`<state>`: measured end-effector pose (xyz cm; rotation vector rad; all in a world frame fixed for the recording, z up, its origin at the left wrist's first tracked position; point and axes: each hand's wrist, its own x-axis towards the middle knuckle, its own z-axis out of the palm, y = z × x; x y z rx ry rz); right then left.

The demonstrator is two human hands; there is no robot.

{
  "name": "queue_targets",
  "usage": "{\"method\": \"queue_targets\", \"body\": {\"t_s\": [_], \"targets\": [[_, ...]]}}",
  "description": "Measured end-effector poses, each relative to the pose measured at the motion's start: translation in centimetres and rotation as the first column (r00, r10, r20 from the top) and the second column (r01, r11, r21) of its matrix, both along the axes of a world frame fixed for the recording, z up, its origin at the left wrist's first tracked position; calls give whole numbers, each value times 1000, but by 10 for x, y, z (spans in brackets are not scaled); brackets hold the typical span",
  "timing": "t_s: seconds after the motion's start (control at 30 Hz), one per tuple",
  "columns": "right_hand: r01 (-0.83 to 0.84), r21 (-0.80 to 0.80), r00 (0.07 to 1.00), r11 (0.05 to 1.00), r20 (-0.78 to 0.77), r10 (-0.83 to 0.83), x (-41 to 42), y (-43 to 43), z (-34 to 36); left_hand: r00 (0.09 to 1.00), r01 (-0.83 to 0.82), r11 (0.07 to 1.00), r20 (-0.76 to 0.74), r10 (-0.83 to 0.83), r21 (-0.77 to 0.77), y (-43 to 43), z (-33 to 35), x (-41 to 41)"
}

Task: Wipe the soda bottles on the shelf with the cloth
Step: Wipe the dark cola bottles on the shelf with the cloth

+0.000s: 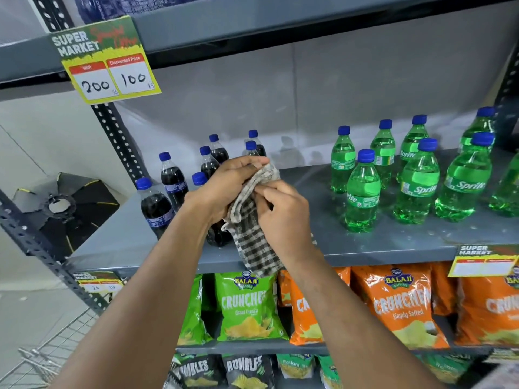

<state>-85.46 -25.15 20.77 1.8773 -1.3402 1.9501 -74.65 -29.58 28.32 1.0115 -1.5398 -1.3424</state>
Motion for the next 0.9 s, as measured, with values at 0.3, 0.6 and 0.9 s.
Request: {"method": "queue_targets", "body": {"t_s": [0.3, 0.6, 0.9], "targets": [[24, 106, 995, 994, -98, -14, -4, 16, -58, 992, 16, 992, 128, 0, -122, -4, -2, 2], [146, 206, 982, 968, -152, -116, 7, 28, -69, 987, 68, 992, 151, -52, -104, -11, 1, 6], [236, -46, 971, 971, -23, -238, -2, 66, -61, 982, 62, 954, 191, -5, -294, -16, 17, 8]]}}
